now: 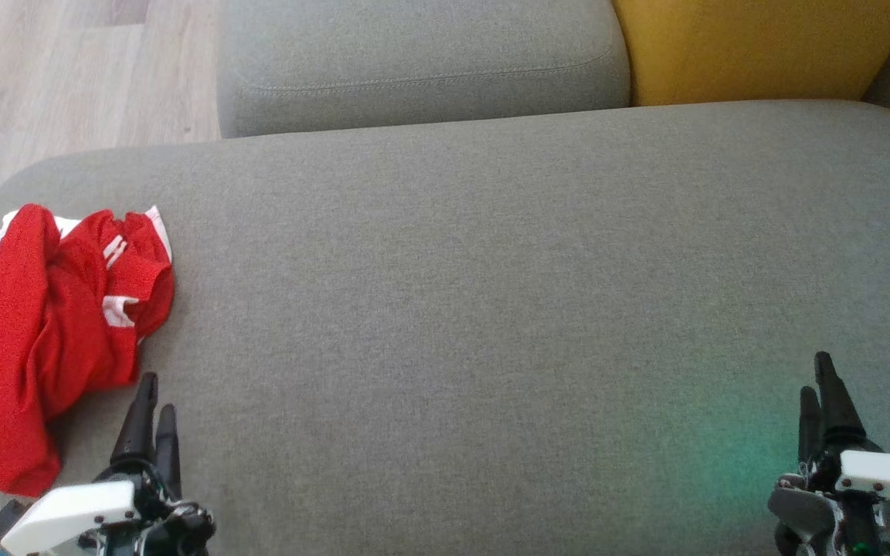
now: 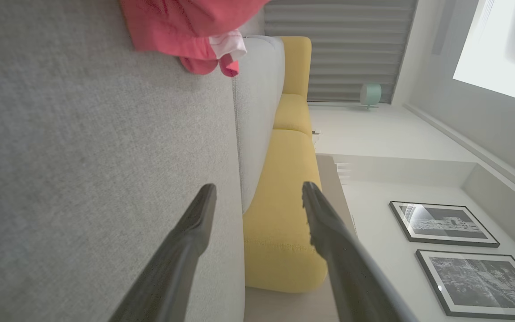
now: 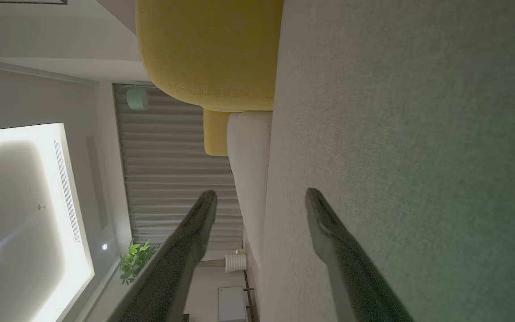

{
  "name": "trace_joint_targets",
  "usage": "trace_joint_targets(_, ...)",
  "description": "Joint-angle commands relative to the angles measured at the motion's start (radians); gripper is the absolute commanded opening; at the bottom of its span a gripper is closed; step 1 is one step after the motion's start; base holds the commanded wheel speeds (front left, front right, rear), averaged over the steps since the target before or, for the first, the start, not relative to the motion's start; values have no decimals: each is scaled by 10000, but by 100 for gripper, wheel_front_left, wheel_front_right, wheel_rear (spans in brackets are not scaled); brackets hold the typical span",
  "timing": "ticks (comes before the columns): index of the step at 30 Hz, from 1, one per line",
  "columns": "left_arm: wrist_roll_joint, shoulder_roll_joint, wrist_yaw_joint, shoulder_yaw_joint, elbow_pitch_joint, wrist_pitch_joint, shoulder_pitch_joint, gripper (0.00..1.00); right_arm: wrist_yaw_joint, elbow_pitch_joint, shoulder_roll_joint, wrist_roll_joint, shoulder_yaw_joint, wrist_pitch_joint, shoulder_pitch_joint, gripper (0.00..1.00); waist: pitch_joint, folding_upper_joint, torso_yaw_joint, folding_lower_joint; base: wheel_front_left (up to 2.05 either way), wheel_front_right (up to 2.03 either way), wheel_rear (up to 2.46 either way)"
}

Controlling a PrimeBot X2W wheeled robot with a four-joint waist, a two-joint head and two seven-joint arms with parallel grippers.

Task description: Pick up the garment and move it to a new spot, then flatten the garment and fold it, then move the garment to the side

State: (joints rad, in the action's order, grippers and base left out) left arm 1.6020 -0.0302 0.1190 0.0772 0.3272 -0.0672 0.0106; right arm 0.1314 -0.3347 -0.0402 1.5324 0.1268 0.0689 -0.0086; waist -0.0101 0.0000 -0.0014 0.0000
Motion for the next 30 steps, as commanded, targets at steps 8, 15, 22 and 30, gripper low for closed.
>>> trace_joint_targets(8, -474, -108, 44, 303, -541, 334, -542, 100, 0, 706, -47, -1402, 82, -325, -525, 100, -67, 0, -28, 0, 0, 0, 0)
trace_joint_targets(15, -1048, -114, -51, 570, -869, 539, -674, 100, 0, 1134, -51, -2880, 69, -532, -622, 100, -122, 0, -21, 0, 0, 0, 0)
trace_joint_targets(22, -1863, -121, -312, 649, -1561, 744, -760, 100, -1, 1740, -55, -4444, 109, -738, -773, 100, -166, 0, -8, 0, 0, 0, 0)
trace_joint_targets(30, -3091, -128, -626, 390, -2441, 978, -753, 100, -2, 2344, -59, -6277, -362, -974, -815, 100, -222, 0, -8, 0, 0, 0, 0)
